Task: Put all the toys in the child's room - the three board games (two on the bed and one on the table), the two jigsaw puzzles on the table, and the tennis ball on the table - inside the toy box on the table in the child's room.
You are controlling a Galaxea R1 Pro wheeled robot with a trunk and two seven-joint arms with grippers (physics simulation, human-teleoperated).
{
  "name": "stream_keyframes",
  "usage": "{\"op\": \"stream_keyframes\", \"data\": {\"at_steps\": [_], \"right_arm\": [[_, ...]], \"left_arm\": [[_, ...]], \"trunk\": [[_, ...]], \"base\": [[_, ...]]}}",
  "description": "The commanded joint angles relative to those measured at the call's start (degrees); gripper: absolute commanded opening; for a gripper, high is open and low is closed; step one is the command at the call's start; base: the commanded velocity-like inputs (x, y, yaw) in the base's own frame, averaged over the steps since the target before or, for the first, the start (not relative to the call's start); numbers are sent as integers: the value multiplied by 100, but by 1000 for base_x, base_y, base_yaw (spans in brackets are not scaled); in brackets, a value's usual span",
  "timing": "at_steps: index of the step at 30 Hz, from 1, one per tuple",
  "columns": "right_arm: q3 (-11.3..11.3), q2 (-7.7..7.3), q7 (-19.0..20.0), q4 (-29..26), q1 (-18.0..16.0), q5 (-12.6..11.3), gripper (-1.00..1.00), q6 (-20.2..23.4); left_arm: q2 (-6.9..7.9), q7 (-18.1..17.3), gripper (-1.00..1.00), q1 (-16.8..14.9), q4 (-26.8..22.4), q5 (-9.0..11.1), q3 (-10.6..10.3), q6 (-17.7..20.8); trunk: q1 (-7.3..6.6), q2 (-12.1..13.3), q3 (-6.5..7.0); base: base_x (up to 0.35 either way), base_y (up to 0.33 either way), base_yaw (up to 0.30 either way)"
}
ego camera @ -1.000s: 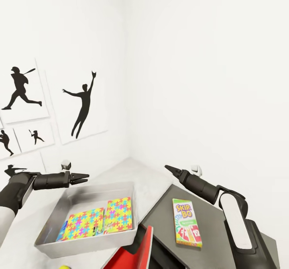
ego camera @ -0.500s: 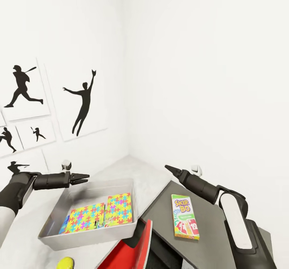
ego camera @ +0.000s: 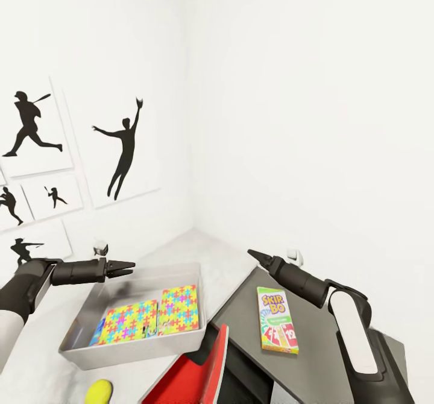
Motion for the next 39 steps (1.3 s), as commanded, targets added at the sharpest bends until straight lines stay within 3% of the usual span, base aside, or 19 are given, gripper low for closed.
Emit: {"op": "stream_keyframes", "data": {"at_steps": [1, 26, 39], "right_arm": [[-18, 6, 52, 33, -3, 40, 100, 33], [-47, 14, 87, 42, -3, 38, 100, 33], [-51, 5, 108, 74, -3, 32, 100, 42]], "left_arm": [[-1, -33, 100, -1, 0, -22, 5, 60], [-28, -33, 100, -2, -3, -60, 16, 60], [-30, -33, 100, -1, -8, -62, 10, 53]], "trunk": [[2, -5, -12], [2, -5, -216], [2, -5, -281]], "base": [[0, 0, 0], [0, 0, 0], [0, 0, -181]]}}
